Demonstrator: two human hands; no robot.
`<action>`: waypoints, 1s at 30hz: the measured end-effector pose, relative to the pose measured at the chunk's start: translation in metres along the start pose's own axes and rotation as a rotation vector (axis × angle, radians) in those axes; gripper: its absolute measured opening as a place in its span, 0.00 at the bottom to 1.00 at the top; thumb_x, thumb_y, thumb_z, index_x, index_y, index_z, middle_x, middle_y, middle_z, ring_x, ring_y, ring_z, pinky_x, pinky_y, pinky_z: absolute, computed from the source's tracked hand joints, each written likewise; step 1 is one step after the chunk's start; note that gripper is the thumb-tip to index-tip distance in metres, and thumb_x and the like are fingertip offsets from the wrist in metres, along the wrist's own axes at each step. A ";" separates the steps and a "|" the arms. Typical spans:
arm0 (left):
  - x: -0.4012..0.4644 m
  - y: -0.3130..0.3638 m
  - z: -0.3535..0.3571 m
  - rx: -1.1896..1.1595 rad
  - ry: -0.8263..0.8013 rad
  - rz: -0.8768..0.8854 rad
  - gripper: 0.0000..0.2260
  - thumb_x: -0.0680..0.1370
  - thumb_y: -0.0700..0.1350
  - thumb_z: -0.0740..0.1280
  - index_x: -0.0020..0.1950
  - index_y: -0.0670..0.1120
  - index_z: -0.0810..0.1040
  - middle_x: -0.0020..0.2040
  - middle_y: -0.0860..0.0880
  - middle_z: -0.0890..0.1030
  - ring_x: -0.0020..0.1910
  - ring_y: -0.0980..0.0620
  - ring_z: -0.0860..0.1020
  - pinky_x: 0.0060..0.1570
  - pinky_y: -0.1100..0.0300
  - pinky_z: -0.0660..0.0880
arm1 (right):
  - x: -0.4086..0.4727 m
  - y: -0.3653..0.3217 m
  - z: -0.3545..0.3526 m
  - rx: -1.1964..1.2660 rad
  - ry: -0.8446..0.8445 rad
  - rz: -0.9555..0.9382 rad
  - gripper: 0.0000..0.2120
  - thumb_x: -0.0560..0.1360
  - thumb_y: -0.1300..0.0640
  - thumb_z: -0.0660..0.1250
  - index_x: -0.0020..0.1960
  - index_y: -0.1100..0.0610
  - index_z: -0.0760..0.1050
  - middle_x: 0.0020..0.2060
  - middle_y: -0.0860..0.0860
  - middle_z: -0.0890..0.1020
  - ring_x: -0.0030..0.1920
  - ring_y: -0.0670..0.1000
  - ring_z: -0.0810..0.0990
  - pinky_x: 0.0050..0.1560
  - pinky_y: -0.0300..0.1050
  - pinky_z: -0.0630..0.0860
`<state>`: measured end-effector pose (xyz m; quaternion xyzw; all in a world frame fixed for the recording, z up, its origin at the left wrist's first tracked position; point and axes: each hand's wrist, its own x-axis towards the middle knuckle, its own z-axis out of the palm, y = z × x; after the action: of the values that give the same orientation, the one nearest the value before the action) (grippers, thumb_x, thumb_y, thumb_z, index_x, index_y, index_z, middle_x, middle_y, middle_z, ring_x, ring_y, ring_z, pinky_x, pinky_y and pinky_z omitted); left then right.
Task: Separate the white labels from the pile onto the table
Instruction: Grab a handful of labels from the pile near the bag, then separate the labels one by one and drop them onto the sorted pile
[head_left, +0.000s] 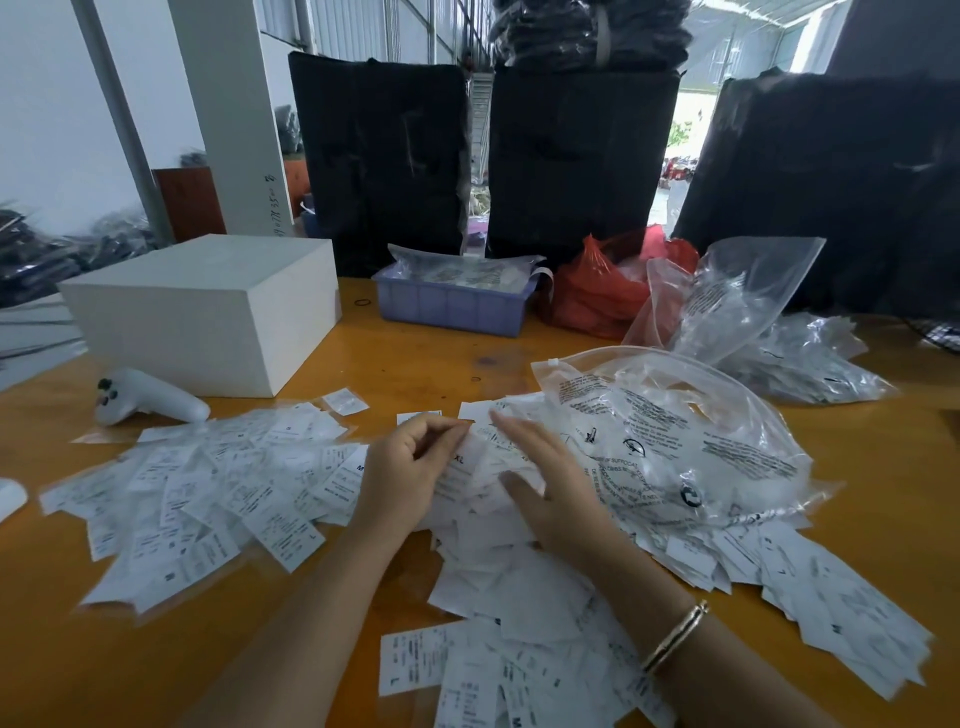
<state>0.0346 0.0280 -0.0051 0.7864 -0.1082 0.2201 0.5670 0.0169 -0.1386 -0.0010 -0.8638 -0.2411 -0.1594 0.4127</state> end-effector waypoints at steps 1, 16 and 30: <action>0.002 -0.001 -0.002 0.007 0.057 -0.014 0.04 0.76 0.48 0.67 0.44 0.58 0.78 0.37 0.62 0.81 0.41 0.69 0.78 0.33 0.75 0.72 | 0.004 -0.002 -0.007 -0.001 0.114 0.019 0.25 0.77 0.64 0.63 0.69 0.44 0.65 0.60 0.39 0.72 0.60 0.36 0.69 0.61 0.31 0.65; 0.009 -0.036 -0.044 0.732 0.496 -0.204 0.08 0.75 0.36 0.69 0.52 0.46 0.81 0.56 0.40 0.79 0.52 0.40 0.75 0.49 0.47 0.70 | 0.029 0.085 -0.106 -0.708 -0.006 0.666 0.09 0.77 0.53 0.64 0.53 0.56 0.78 0.56 0.54 0.78 0.55 0.55 0.76 0.51 0.45 0.71; -0.007 -0.011 -0.009 0.492 -0.186 0.419 0.10 0.74 0.33 0.68 0.45 0.48 0.83 0.42 0.56 0.82 0.45 0.61 0.78 0.47 0.67 0.77 | 0.017 0.084 -0.098 -0.605 0.399 0.515 0.15 0.79 0.52 0.60 0.39 0.54 0.81 0.43 0.49 0.82 0.47 0.57 0.78 0.51 0.52 0.70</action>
<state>0.0315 0.0398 -0.0153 0.8770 -0.2625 0.2787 0.2904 0.0696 -0.2566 0.0139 -0.9300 0.1238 -0.2782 0.2058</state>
